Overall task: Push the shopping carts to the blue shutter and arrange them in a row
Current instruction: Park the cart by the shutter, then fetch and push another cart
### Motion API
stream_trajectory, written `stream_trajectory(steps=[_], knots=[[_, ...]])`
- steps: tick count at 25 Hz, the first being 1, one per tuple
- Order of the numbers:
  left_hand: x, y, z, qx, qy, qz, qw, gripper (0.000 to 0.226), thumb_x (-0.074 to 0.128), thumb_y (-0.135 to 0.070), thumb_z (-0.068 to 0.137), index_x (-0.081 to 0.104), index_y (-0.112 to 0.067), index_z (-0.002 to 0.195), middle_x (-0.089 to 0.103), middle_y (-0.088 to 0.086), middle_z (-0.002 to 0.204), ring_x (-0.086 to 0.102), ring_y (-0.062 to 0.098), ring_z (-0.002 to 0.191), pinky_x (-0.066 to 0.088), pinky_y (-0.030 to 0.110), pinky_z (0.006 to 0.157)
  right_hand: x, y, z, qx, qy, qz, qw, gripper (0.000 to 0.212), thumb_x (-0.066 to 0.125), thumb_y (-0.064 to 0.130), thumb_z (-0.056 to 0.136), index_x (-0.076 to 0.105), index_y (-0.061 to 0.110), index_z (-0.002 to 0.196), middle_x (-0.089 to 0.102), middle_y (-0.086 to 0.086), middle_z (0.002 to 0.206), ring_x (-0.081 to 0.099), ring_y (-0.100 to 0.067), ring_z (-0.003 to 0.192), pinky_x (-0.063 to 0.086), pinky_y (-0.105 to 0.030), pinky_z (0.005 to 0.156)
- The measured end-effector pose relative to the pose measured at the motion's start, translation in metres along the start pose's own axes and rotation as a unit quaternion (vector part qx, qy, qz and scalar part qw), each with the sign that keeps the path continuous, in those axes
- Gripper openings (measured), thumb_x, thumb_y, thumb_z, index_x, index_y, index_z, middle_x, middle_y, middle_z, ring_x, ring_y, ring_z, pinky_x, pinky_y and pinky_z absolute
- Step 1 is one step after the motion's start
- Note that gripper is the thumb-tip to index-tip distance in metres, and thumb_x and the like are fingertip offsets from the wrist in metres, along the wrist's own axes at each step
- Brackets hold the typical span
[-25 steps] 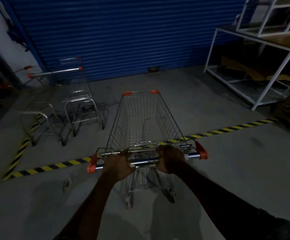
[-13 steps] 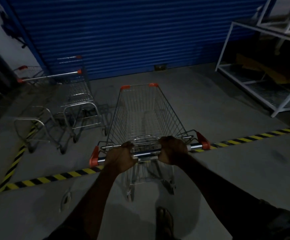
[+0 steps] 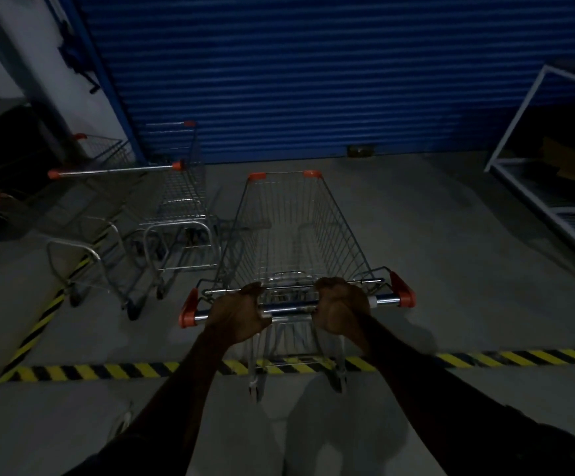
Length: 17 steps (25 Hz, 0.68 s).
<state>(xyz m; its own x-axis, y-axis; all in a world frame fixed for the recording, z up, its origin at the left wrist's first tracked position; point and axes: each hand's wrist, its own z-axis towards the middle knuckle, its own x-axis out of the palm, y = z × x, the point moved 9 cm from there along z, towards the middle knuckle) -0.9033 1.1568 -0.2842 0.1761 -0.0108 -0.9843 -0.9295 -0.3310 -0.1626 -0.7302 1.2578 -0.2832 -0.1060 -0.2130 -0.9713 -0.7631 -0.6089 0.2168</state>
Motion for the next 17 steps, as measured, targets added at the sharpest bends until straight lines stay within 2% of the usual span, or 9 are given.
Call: stream_trajectory(steps=[2,6,9,12,15,17], knots=[[-0.002,0.008,0.035,0.002,0.002,-0.004,1.0,0.075,0.066,-0.06,0.081,0.047,-0.028,0.146,0.066,0.0,0.133,0.068,0.028,0.109,0.053,0.037,0.092,-0.004,-0.002,0.037,-0.006,-0.012,-0.016,1.0,0.049,0.066,0.037,0.078,0.064,0.02,0.124,0.064,-0.001,0.128,0.059,-0.027,0.122,0.05,-0.037,0.1],[-0.003,0.037,0.107,-0.001,0.028,-0.025,0.999,0.081,0.069,-0.061,0.079,0.044,-0.028,0.149,0.057,-0.002,0.145,0.063,0.027,0.12,0.05,0.035,0.097,-0.002,-0.007,0.113,-0.009,-0.029,-0.017,0.999,0.053,0.053,0.042,0.066,0.071,0.021,0.111,0.07,0.002,0.117,0.065,-0.028,0.112,0.054,-0.038,0.092],[-0.005,0.062,0.164,0.01,0.062,-0.038,0.997,0.088,0.071,-0.064,0.077,0.042,-0.029,0.152,0.045,-0.005,0.156,0.056,0.024,0.131,0.047,0.036,0.105,-0.008,-0.001,0.169,-0.022,-0.019,-0.04,0.999,0.057,0.056,0.047,0.07,0.068,0.024,0.121,0.065,0.005,0.127,0.06,-0.024,0.12,0.052,-0.037,0.097],[-0.011,0.091,0.224,0.015,0.082,-0.038,0.996,0.09,0.073,-0.066,0.074,0.042,-0.03,0.152,0.039,-0.01,0.159,0.053,0.022,0.134,0.045,0.036,0.108,-0.009,0.006,0.231,-0.019,-0.009,-0.052,0.998,0.067,0.047,0.054,0.066,0.068,0.027,0.124,0.064,0.006,0.132,0.059,-0.021,0.124,0.053,-0.035,0.098],[-0.012,0.118,0.28,0.025,0.09,-0.033,0.995,0.088,0.069,-0.071,0.071,0.044,-0.033,0.147,0.045,-0.013,0.153,0.06,0.024,0.126,0.049,0.035,0.104,-0.011,0.006,0.289,0.013,-0.006,-0.037,0.999,0.057,0.059,0.053,0.07,0.066,0.031,0.122,0.064,0.003,0.128,0.063,-0.023,0.116,0.054,-0.036,0.094],[-0.012,0.135,0.318,0.035,0.097,-0.043,0.994,0.087,0.061,-0.08,0.062,0.048,-0.036,0.136,0.052,-0.015,0.145,0.062,0.021,0.123,0.05,0.035,0.101,-0.008,0.007,0.328,0.024,0.009,-0.029,0.999,0.063,0.061,0.052,0.069,0.063,0.032,0.128,0.06,0.0,0.134,0.062,-0.023,0.118,0.053,-0.038,0.098]])
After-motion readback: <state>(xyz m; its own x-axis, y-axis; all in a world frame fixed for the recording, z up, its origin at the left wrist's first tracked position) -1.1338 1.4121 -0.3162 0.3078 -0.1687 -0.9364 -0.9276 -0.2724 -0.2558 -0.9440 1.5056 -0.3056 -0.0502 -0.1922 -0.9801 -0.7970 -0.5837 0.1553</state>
